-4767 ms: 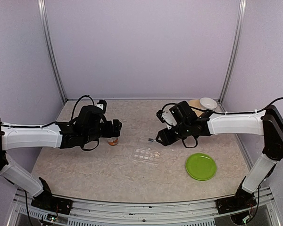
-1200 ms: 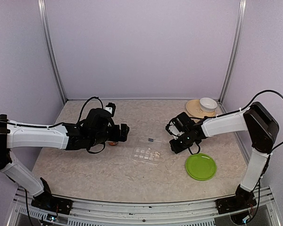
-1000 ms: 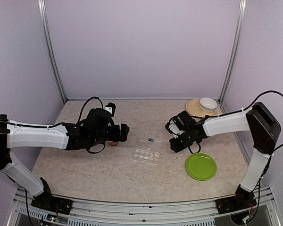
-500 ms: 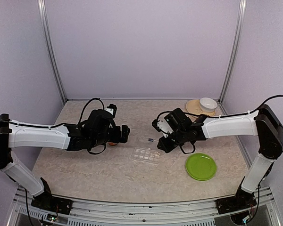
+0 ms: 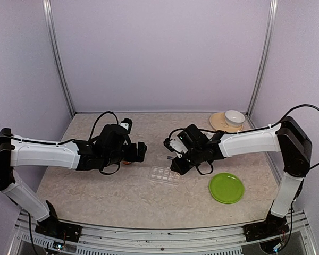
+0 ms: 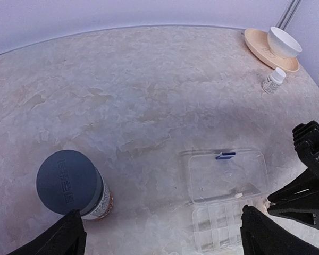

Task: Sort the pills into containers
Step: Place the pill in the compartment of the pill container, then move the pill container to the center of the board.

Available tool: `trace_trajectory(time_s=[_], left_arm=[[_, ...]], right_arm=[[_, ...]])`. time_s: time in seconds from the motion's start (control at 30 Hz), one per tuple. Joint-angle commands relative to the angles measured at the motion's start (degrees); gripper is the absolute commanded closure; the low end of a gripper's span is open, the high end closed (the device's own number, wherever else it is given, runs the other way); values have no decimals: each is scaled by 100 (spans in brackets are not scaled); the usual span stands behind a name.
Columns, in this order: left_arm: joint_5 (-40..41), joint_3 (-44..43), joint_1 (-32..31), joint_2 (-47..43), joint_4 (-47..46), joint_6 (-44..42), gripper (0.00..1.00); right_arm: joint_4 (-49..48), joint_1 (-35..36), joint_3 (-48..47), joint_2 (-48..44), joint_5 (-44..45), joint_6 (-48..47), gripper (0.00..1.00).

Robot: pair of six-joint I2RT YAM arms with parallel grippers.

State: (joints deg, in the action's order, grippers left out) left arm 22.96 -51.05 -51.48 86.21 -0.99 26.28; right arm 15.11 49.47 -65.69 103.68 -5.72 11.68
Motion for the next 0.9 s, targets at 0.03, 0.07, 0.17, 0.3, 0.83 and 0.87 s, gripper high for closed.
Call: trace_trajectory(time_s=[0.03, 0.07, 0.17, 0.3, 0.83, 0.87], left_arm=[[41, -115, -37, 115, -77, 26, 1], [46, -105, -37, 115, -76, 26, 1], [51, -99, -37, 123, -80, 33, 1], [-42, -126, -37, 239, -136, 58, 1], [-983, -542, -63, 1568, -526, 222, 1], [-1024, -571, -63, 1651, -525, 224, 1]], right_arm=[[-100, 114, -264, 248, -84, -45, 82], [-98, 114, -279, 263, -85, -49, 81], [-80, 113, -288, 289, -95, -57, 78], [-32, 112, -246, 176, 49, -44, 70], [-310, -330, 915, -1590, 644, 626, 45], [-307, -357, 984, -1705, 668, 634, 43]])
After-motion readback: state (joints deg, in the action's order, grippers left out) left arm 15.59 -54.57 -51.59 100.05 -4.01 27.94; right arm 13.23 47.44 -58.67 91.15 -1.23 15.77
